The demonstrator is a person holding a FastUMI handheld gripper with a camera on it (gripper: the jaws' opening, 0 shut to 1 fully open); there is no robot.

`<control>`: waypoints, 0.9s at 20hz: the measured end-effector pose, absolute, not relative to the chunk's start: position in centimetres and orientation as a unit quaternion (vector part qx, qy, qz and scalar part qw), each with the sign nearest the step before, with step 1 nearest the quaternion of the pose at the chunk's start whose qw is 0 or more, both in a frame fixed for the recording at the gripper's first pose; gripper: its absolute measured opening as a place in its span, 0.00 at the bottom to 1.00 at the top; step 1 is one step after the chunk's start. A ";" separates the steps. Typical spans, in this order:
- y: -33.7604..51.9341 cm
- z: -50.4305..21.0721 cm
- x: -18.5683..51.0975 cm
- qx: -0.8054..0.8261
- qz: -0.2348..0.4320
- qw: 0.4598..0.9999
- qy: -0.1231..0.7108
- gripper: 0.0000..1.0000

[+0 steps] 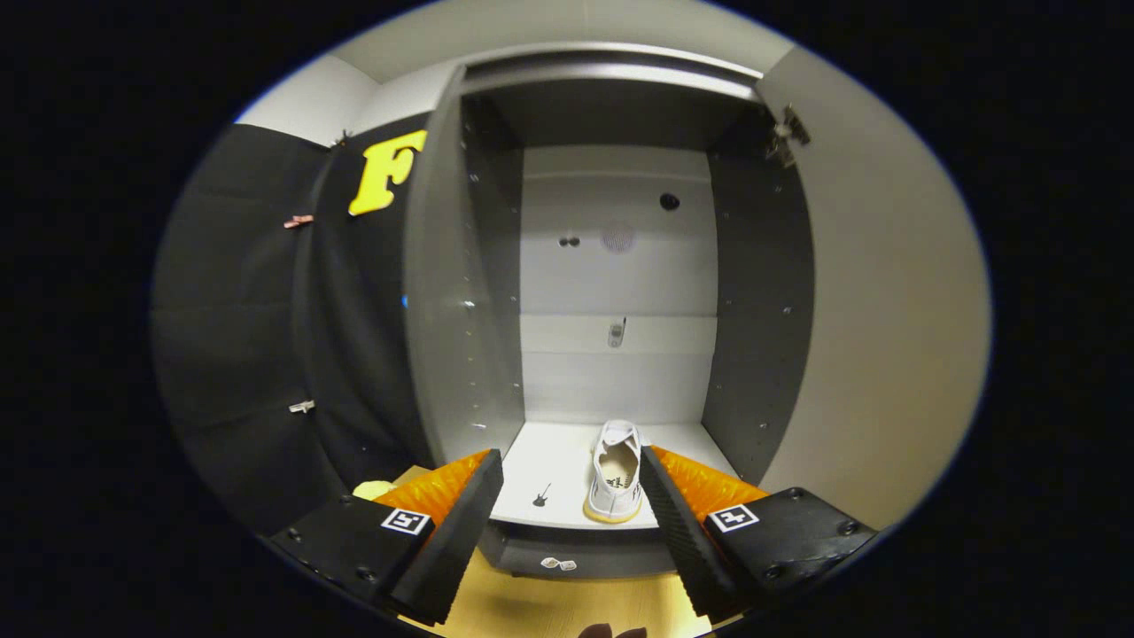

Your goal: Open the shoe cabinet door, grab the shoes and put them into the shoe cabinet, then close the shoe cabinet door.

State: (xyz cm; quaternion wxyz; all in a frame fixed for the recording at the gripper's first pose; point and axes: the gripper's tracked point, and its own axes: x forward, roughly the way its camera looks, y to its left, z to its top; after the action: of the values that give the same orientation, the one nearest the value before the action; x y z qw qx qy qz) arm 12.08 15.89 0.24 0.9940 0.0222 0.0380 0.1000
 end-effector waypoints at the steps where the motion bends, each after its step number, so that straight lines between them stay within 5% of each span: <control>1: 15.7 1.0 10.0 0.026 0.104 0.994 0.029 0.98; 10: 9.7 3.8 -3.8 0.044 0.095 0.994 -0.008 0.97; 18: -1.1 4.1 -9.6 0.053 0.014 0.998 -0.030 0.97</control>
State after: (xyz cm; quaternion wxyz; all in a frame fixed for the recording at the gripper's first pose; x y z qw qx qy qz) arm -9.61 -1.06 4.10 0.9980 0.0533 -0.0302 0.0140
